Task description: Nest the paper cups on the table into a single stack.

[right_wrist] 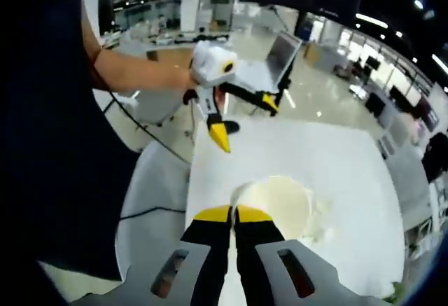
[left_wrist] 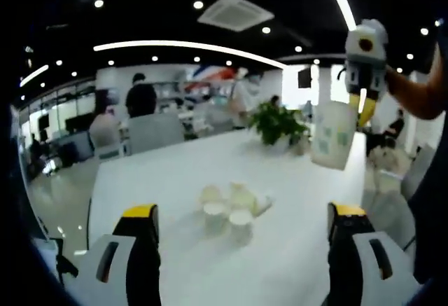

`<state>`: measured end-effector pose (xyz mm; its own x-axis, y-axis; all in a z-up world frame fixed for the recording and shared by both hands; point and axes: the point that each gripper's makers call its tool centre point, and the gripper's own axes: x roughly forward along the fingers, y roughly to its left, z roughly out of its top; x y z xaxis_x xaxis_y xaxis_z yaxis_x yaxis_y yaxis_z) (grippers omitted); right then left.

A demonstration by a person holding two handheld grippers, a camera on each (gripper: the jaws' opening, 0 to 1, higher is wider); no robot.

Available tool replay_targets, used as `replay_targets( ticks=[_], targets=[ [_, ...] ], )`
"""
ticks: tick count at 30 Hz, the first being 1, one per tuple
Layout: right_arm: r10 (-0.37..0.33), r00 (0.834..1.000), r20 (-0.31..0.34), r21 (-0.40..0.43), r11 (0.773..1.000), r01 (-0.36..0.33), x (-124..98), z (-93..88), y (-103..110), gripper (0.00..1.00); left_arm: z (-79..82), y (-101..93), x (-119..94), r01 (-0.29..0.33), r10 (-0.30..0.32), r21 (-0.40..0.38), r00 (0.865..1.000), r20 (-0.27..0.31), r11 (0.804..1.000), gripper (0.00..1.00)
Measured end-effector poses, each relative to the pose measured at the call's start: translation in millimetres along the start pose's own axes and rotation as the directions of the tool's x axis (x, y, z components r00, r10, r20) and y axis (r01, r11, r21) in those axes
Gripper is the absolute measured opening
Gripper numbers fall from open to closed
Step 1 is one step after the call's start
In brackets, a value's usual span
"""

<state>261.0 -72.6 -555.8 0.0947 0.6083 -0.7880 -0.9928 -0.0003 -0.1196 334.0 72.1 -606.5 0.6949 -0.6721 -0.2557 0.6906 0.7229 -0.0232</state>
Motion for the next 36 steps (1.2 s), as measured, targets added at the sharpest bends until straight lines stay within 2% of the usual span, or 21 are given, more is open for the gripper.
replay_targets(
  ticks=[3, 8, 14, 20, 25, 32, 36],
  targets=[
    [0.000, 0.997, -0.082, -0.045, 0.999, -0.003, 5.0, -10.3, 2.8, 0.00, -3.3, -1.2, -2.2, -0.005, 0.005, -0.003, 1.000, -0.004, 1.000, 0.98],
    [0.002, 0.990, -0.142, -0.076, 0.997, -0.013, 12.2, -21.1, 8.5, 0.00, -7.9, -0.1, -5.6, -0.014, 0.014, -0.009, 1.000, -0.007, 1.000, 0.98],
    [-0.005, 0.983, -0.182, -0.097, 0.995, -0.012, 19.7, -30.7, 11.1, 0.00, -11.2, 0.9, -7.6, -0.023, 0.023, -0.016, 1.000, -0.008, 1.000, 0.98],
    [-0.008, 0.981, -0.194, -0.097, 0.995, -0.011, 32.2, -43.1, 13.3, 0.00, -13.3, 0.0, -7.3, -0.026, 0.026, -0.018, 1.000, -0.006, 1.000, 0.98],
    [-0.020, 0.972, -0.234, -0.113, 0.994, -0.007, 47.3, -60.6, 15.9, 0.00, -15.5, -1.6, -6.7, -0.027, 0.026, -0.020, 1.000, -0.010, 0.999, 0.98],
    [-0.014, 0.969, -0.245, -0.103, 0.995, -0.012, 69.6, -76.1, 23.3, 0.00, -18.0, -3.9, -7.2, -0.026, 0.026, -0.027, 1.000, -0.015, 0.999, 0.98],
    [-0.024, 0.964, -0.266, -0.117, 0.993, -0.007, 87.4, -91.0, 27.9, 0.00, -19.7, -4.4, -7.7, -0.028, 0.027, -0.031, 0.999, -0.019, 0.999, 0.98]
  ],
)
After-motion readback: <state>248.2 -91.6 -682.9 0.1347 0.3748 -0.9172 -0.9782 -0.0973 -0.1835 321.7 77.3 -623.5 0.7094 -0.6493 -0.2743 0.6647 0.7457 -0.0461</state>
